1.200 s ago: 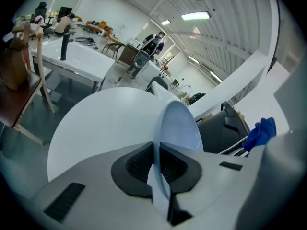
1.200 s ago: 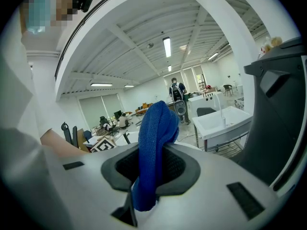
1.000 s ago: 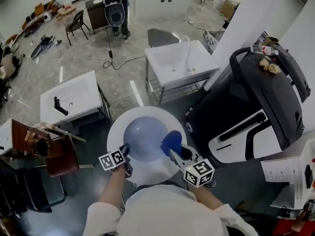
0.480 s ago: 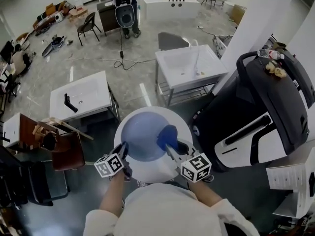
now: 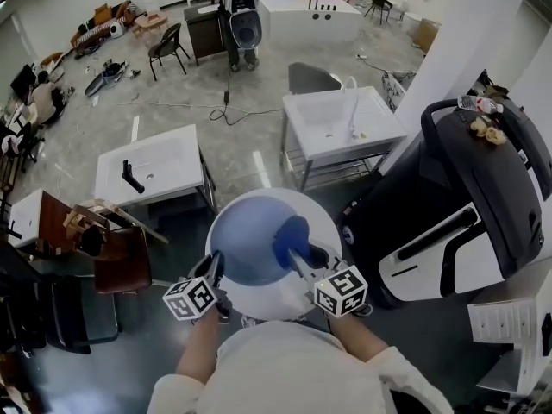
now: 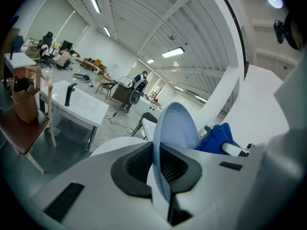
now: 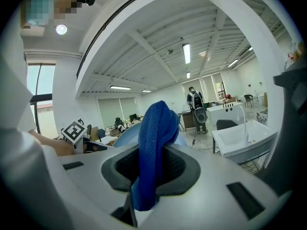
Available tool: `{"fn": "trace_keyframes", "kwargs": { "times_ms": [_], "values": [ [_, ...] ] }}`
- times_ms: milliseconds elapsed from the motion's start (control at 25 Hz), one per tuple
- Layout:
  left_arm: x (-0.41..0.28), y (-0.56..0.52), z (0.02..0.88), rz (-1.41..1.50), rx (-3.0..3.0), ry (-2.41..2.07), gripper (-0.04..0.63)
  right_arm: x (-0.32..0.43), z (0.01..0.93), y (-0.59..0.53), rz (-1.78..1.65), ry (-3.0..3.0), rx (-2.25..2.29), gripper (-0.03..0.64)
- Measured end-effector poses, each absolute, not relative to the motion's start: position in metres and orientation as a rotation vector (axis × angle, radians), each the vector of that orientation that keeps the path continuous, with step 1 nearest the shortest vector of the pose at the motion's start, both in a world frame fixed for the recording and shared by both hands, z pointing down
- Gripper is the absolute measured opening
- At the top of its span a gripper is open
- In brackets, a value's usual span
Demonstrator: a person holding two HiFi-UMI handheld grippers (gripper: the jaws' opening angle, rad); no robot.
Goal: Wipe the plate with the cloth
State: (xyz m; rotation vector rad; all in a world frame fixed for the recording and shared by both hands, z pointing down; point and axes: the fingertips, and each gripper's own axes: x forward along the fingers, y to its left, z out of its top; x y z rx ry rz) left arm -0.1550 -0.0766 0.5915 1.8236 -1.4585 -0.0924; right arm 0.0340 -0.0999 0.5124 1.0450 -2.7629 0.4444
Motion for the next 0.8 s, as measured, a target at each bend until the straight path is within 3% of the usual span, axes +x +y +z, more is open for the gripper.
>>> {"fn": "trace_keyframes", "kwargs": {
  "times_ms": [440, 800],
  "values": [
    [-0.120, -0.067, 0.556, -0.027, 2.017, -1.427, 0.043, 0.023, 0.516, -0.125, 0.305, -2.621, 1.058, 0.094],
    [-0.104, -0.073, 0.549, 0.001, 2.082, -1.413, 0.043, -0.037, 0.511, -0.107, 0.265, -2.693, 0.837, 0.094]
  ]
}}
